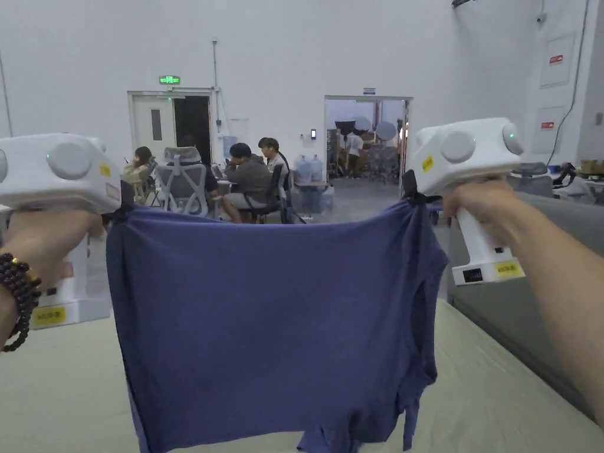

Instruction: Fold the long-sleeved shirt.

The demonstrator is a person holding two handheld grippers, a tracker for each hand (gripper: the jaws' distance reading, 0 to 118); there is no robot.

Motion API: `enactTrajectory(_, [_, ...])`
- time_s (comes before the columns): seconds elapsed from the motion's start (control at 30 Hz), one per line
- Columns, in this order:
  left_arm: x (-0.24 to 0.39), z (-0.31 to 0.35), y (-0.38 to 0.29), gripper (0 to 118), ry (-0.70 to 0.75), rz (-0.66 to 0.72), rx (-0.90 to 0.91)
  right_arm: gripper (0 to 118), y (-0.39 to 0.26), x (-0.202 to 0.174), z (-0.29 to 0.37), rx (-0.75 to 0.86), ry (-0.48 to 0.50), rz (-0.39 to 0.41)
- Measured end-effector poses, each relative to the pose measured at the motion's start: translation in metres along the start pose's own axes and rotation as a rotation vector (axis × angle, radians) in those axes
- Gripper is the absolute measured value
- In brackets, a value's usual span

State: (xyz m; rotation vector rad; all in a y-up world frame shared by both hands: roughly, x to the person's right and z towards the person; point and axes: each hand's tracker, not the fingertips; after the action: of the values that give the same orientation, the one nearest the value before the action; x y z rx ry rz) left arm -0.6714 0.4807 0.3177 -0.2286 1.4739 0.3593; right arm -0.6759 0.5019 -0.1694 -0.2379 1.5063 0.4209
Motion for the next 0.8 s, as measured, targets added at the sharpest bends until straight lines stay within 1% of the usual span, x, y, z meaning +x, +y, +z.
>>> enactTrajectory(0.1, [-0.007, -0.018, -0.05, 2, 0.009, -0.012, -0.091, 0, -0.056, -0.004, -0.027, -0.087, 0.035, -0.008])
enactTrajectory(0.2, [-0.013, -0.03, -0.094, 2, 0.002, -0.027, -0.142, 0, -0.104, -0.004, -0.051, -0.147, 0.054, -0.05])
enactTrajectory(0.27, [-0.012, -0.032, -0.114, 2, 0.0, -0.064, -0.16, 0, -0.124, -0.005, -0.055, -0.168, 0.065, -0.063])
enactTrajectory(0.37, [-0.013, -0.022, -0.13, 2, -0.008, -0.044, -0.173, 0, -0.14, -0.006, -0.046, -0.158, 0.087, -0.081])
enactTrajectory(0.47, [-0.017, 0.007, -0.145, 2, -0.04, -0.012, -0.151, 0, -0.153, -0.013, 0.003, -0.138, 0.132, -0.109])
enactTrajectory(0.5, [-0.019, 0.019, -0.153, 2, -0.036, 0.008, -0.141, 0, -0.161, -0.015, 0.019, -0.137, 0.168, -0.113])
enactTrajectory(0.57, [-0.021, 0.046, -0.179, 2, -0.032, 0.013, -0.139, 0, -0.185, -0.021, 0.051, -0.12, 0.177, -0.109])
enactTrajectory(0.6, [-0.022, 0.059, -0.193, 2, -0.027, 0.007, -0.137, 0, -0.203, -0.025, 0.069, -0.115, 0.184, -0.103])
enactTrajectory(0.67, [-0.02, 0.09, -0.233, 2, 0.006, -0.096, -0.146, 0, -0.248, -0.035, 0.102, -0.114, 0.188, -0.101])
enactTrajectory(0.7, [-0.02, 0.104, -0.255, 2, 0.03, -0.126, -0.162, 0, -0.272, -0.04, 0.117, -0.12, 0.186, -0.093])
enactTrajectory(0.73, [-0.023, 0.117, -0.28, 2, 0.059, -0.114, -0.181, 0, -0.3, -0.044, 0.131, -0.136, 0.187, -0.082])
enactTrajectory(0.8, [-0.029, 0.137, -0.33, 2, 0.05, -0.079, -0.253, 0, -0.352, -0.055, 0.152, -0.235, 0.167, -0.079])
